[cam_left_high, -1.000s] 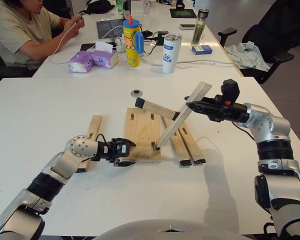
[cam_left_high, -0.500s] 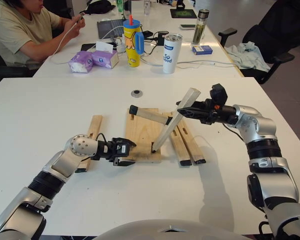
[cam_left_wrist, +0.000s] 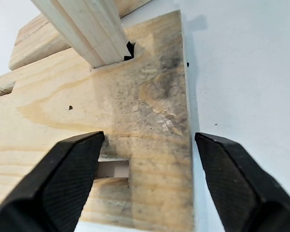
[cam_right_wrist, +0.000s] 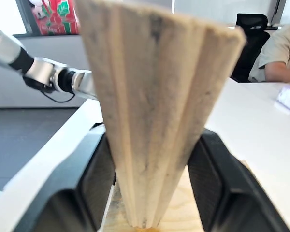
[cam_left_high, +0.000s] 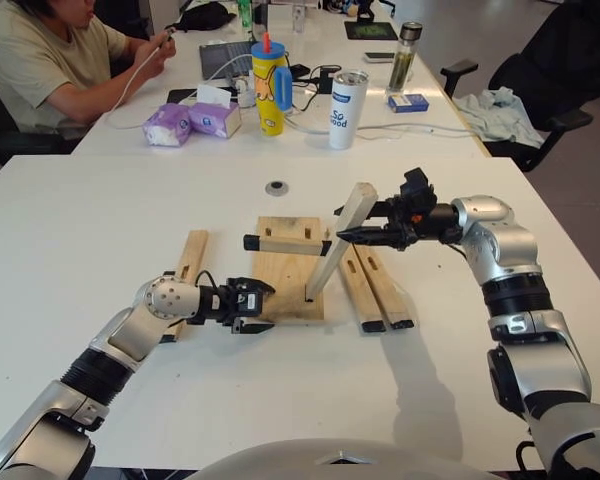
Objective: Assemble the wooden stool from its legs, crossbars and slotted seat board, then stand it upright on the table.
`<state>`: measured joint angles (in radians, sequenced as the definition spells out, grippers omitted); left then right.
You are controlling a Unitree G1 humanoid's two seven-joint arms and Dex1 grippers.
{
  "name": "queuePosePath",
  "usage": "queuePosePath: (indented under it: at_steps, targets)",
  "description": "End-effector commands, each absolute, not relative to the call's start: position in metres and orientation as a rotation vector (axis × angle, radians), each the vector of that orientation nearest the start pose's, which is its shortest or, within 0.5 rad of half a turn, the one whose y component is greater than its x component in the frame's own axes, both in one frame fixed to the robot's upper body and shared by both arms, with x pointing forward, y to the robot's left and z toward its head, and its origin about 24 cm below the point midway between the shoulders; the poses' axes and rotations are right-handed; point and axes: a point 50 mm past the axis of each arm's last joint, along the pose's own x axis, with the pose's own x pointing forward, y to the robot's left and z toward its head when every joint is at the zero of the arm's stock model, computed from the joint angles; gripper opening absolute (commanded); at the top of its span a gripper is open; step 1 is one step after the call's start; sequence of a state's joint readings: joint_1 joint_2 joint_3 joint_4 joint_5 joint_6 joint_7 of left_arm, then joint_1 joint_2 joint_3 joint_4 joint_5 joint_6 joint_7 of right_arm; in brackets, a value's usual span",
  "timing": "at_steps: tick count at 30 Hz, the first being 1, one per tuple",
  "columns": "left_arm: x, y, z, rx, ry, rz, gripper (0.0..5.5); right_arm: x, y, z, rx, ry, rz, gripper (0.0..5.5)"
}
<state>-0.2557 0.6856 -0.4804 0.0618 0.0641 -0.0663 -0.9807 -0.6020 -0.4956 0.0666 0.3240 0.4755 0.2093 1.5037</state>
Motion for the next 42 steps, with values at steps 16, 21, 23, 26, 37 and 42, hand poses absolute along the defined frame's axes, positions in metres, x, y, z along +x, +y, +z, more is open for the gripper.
queuePosePath:
  at_steps: [16,21,23,26,37,42]
  targets:
    - [0.207,0.147,-0.015,0.695,0.612,-1.322,3.48,0.302,-0.164,0.130,-0.284,0.050,1.389,3.15]
    - [0.210,0.147,-0.020,0.721,0.622,-1.278,3.48,0.297,-0.187,0.119,-0.390,0.161,1.283,3.47]
    - [0.210,0.148,-0.022,0.715,0.626,-1.254,3.48,0.296,-0.193,0.119,-0.409,0.165,1.258,3.47]
    - [0.210,0.150,-0.023,0.706,0.634,-1.217,3.48,0.293,-0.202,0.124,-0.415,0.173,1.218,3.47]
    - [0.231,0.173,-0.017,0.727,0.632,-1.088,3.48,0.251,-0.210,0.081,-0.198,0.385,0.581,3.47]
    - [0.227,0.175,-0.016,0.722,0.632,-1.097,3.48,0.222,-0.172,0.086,0.039,0.374,0.581,3.47]
